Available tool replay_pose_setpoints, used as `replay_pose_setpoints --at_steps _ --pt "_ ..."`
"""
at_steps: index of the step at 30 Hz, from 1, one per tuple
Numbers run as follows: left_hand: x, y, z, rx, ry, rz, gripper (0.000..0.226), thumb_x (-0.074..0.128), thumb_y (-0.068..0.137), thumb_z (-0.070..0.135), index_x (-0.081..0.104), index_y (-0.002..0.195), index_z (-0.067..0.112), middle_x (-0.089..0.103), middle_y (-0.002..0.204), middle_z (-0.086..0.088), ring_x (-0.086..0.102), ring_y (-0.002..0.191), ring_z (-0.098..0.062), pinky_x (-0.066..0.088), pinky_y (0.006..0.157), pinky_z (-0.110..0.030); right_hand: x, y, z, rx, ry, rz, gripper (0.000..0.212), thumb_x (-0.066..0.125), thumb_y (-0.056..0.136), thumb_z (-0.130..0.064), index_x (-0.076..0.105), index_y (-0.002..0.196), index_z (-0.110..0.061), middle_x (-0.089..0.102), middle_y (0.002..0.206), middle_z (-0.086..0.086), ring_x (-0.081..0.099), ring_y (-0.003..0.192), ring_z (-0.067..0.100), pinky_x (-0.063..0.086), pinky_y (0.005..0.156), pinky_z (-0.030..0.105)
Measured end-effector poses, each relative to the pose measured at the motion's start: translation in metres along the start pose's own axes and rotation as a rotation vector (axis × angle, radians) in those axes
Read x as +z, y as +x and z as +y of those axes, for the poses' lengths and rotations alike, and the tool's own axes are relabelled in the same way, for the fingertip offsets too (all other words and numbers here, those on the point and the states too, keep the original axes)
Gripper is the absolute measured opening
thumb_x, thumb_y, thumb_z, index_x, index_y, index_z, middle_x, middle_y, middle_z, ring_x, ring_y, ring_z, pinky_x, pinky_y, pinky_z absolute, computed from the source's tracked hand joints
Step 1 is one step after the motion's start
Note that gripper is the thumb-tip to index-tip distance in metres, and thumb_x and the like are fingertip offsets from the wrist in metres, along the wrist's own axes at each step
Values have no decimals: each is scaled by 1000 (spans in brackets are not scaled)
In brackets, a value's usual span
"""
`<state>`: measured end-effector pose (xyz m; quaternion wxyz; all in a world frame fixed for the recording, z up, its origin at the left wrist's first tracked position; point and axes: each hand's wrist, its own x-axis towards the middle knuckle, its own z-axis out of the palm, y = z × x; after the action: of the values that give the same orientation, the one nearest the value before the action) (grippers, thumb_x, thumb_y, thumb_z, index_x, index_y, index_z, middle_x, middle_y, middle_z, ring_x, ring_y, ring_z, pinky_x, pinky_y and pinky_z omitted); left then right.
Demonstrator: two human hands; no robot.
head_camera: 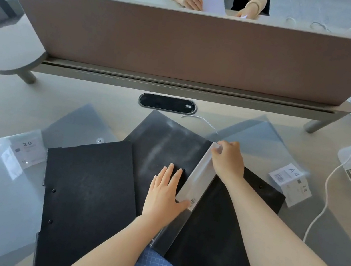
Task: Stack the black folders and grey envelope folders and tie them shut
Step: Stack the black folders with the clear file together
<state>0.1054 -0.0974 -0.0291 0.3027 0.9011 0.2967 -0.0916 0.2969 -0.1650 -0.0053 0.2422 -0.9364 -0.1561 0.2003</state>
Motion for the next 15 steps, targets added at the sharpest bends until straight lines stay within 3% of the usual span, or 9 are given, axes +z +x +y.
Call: replay_pose_setpoints --at_steps 9,12,15 --pt "-14 -5 20 -12 -85 -10 91 67 85 46 12 156 30 2 167 5 -2 154 -21 11 124 -44 -25 -21 -8 9 138 85 24 49 92 -33 58 90 -11 62 89 3 57 79 21 43 64 32" --pt "-22 -10 29 -4 -144 -7 92 66 84 45 11 156 31 1 167 7 -1 153 -18 17 124 -45 -39 -34 -13 26 210 177 26 51 88 -34 54 78 -11 57 72 0 56 70 22 45 61 35" --pt "-33 -18 43 28 -217 2 91 64 83 45 12 156 31 4 166 8 2 153 -17 22 122 -45 -56 -49 -23 33 276 268 30 53 86 -33 44 67 -11 49 63 0 46 61 21 38 56 32"
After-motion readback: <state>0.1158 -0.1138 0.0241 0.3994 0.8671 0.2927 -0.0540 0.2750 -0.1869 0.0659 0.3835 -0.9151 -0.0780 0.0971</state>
